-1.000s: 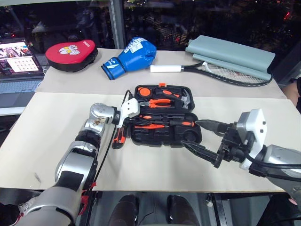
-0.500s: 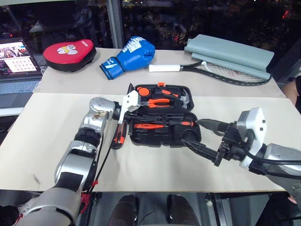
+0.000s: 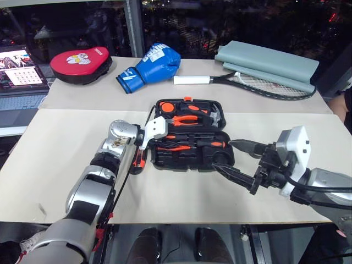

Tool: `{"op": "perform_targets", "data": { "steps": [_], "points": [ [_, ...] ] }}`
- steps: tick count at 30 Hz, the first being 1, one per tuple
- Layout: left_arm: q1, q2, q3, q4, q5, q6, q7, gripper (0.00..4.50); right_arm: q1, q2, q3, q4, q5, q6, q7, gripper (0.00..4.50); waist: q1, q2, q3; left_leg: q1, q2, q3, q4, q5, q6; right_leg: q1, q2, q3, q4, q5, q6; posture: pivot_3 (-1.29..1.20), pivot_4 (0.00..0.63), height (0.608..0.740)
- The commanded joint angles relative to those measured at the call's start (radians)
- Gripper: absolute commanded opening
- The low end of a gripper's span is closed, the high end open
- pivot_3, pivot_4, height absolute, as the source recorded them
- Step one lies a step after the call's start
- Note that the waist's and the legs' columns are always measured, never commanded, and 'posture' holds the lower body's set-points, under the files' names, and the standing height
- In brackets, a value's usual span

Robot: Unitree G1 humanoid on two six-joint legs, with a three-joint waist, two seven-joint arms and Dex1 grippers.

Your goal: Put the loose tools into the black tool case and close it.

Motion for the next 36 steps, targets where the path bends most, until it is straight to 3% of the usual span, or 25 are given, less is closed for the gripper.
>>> {"op": "perform_targets", "data": {
  "steps": [1, 12, 16, 20, 23, 26, 32, 36],
  "points": [
    [0.032, 0.017, -0.046, 0.039, 0.066, -0.044, -0.001, 0.03, -0.028, 0.002, 0.004, 0.004, 0.001, -0.020, 0.004, 4.50, -0.001, 0.000, -0.002, 0.000, 0.000, 0.000, 0.000, 0.000, 0.000, 0.000, 0.000, 0.000, 0.000, 0.000, 0.000, 0.00, 0.150, 0.736],
    [-0.010, 0.045, 0.004, 0.054, 0.029, 0.053, 0.026, 0.03, -0.066, 0.003, 0.020, 0.022, 0.005, -0.021, 0.008, 4.50, -0.006, 0.002, -0.005, 0.001, 0.002, 0.001, 0.000, 0.000, 0.000, 0.001, 0.002, 0.000, 0.000, 0.001, -0.001, 0.00, 0.150, 0.736],
    [0.011, 0.134, 0.113, -0.144, -0.125, 0.330, -0.076, 0.96, -0.112, -0.015, 0.020, 0.060, 0.004, -0.025, 0.062, 4.50, -0.023, 0.001, -0.005, 0.000, 0.003, 0.002, 0.000, 0.000, 0.000, -0.002, 0.003, 0.001, 0.000, 0.001, -0.001, 0.00, 0.150, 0.736],
    [0.108, 0.280, 0.209, -0.476, -0.251, 0.648, -0.084, 2.45, -0.162, -0.050, 0.042, 0.111, -0.033, -0.043, 0.164, 4.50, -0.027, 0.002, -0.004, -0.003, 0.004, 0.001, -0.002, 0.000, 0.000, -0.006, 0.004, 0.001, 0.000, 0.001, -0.002, 0.00, 0.150, 0.736],
    [0.322, 0.501, 0.367, -0.771, -0.357, 0.887, -0.099, 3.53, -0.234, -0.079, 0.074, 0.182, -0.063, -0.075, 0.298, 4.50, -0.038, 0.002, -0.004, -0.004, 0.004, 0.000, -0.003, 0.000, 0.000, -0.006, 0.003, 0.001, -0.001, 0.001, -0.002, 0.00, 0.150, 0.736],
    [0.502, 0.622, 0.483, -0.878, -0.379, 0.937, -0.070, 4.44, -0.286, -0.087, 0.111, 0.239, -0.097, -0.103, 0.389, 4.50, -0.051, 0.002, -0.003, -0.002, 0.004, 0.002, -0.007, -0.001, -0.001, -0.006, 0.003, 0.003, -0.003, 0.001, -0.002, 0.00, 0.150, 0.736],
    [0.736, 0.720, 0.625, -1.007, -0.411, 0.968, -0.033, 4.44, -0.353, -0.069, 0.171, 0.311, -0.156, -0.135, 0.487, 4.50, -0.007, 0.003, -0.002, 0.001, 0.004, -0.001, -0.012, 0.000, -0.003, -0.005, 0.000, -0.003, -0.008, 0.000, -0.004, 0.00, 0.150, 0.736],
    [0.754, 0.733, 0.606, -1.106, -0.437, 1.046, 0.020, 4.44, -0.366, -0.043, 0.191, 0.322, -0.179, -0.139, 0.500, 4.50, 0.003, 0.003, -0.002, 0.001, 0.003, -0.001, -0.012, 0.000, -0.003, -0.005, -0.002, -0.004, -0.011, 0.000, -0.003, 0.00, 0.150, 0.736]
  ]
}}
